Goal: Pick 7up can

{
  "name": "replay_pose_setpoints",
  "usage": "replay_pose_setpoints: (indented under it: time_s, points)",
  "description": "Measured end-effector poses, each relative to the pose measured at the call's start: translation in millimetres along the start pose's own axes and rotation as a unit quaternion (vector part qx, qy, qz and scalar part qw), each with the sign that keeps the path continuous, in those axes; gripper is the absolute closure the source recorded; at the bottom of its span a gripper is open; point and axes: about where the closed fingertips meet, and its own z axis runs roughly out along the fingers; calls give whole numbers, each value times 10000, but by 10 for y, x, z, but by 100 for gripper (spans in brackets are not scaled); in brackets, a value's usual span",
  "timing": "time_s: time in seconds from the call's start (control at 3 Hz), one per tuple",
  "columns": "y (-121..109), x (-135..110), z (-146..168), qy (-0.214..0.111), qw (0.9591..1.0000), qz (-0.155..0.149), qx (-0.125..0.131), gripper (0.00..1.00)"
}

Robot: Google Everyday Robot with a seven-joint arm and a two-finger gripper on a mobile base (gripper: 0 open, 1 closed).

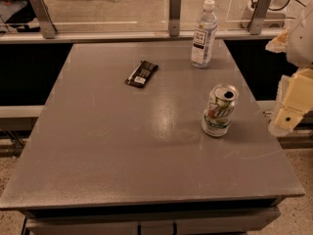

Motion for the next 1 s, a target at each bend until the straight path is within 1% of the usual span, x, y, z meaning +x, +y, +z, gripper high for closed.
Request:
replay_pose_setpoints:
  time_s: [0.33,0.67,1.0]
  points:
    - [0,-1,0,-1,10000,0,1,0]
    - [3,-149,27,-376,9992,-141,-57,0]
    - [12,-374,127,-897,9952,-300,-251,0]
